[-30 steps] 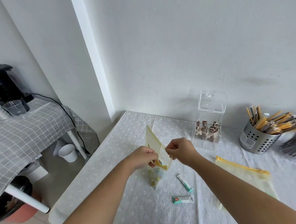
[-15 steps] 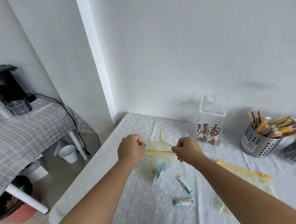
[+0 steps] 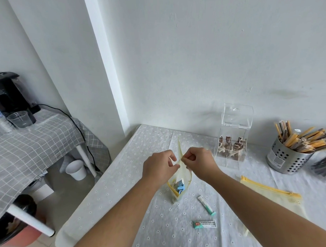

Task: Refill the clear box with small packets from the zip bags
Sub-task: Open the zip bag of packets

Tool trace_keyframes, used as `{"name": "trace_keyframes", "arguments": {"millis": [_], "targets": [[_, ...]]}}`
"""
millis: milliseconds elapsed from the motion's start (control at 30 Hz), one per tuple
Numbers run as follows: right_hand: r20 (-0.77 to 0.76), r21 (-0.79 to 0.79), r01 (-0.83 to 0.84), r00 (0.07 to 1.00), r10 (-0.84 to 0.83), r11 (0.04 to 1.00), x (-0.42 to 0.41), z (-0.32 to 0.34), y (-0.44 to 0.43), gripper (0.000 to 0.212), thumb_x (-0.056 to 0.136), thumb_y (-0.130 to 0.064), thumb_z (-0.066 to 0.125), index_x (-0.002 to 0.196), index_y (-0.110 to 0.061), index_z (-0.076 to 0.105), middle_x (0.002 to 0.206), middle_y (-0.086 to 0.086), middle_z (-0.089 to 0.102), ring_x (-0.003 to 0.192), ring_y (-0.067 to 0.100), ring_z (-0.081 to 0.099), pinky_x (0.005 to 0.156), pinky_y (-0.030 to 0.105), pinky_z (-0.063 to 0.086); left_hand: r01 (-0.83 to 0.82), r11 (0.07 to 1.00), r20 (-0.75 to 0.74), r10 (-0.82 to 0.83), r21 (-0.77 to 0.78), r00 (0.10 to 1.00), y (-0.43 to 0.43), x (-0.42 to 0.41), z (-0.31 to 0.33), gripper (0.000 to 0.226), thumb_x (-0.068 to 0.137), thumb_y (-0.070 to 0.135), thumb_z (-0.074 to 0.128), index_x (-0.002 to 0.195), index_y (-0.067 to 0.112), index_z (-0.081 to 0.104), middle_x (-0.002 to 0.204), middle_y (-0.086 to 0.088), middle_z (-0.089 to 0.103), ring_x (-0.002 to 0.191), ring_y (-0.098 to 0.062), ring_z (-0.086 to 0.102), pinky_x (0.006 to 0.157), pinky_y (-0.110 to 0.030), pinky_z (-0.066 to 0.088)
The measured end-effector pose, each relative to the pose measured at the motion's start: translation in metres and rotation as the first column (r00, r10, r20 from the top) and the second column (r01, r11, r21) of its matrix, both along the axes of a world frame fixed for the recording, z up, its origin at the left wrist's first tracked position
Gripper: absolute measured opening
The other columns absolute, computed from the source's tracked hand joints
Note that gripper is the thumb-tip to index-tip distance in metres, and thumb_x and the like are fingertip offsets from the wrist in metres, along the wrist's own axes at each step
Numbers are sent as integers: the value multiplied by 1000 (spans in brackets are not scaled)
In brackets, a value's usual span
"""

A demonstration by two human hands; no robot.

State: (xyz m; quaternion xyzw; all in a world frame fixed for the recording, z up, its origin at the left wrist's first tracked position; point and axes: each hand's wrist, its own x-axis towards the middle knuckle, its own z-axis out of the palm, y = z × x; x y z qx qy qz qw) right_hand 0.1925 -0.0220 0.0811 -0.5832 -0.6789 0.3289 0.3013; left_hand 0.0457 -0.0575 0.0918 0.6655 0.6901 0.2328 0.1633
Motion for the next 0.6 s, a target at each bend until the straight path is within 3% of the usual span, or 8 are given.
{"name": "trace_keyframes", "arguments": {"millis": [200,400,500,600], "targets": [[86,49,1,996,-5,999,17,1,0,14,82,-11,64,69,-14,63,57,-2,57,53,10,50,51,18,39,-134,988,35,131,71,991,8,-2,0,17,80,33,68,70,20,64,69,6,69,68,-15,62,61,-26,48],[134,56,159,977,-165,986,44,0,4,12,82,-8,61,70,-10,62,58,-2,55,52,11,48,48,20,38,-298,948,52,294,116,954,19,-35,6,18,80,28,69,65,21,61,67,10,66,68,-17,64,60,-27,49],[108,23,157,981,-159,987,43,-3,0,12,82,-8,61,69,-9,61,60,1,57,54,14,50,50,22,40,-285,945,52,280,160,959,17,-34,10,20,81,26,68,63,24,58,70,9,68,69,-17,64,60,-28,50],[78,8,114,990,-114,993,34,-10,-4,11,81,-8,61,71,-8,62,60,2,57,56,16,51,53,25,43,-191,970,-10,195,148,981,7,-23,6,10,83,31,64,76,24,60,78,8,70,74,-18,65,61,-27,47]]}}
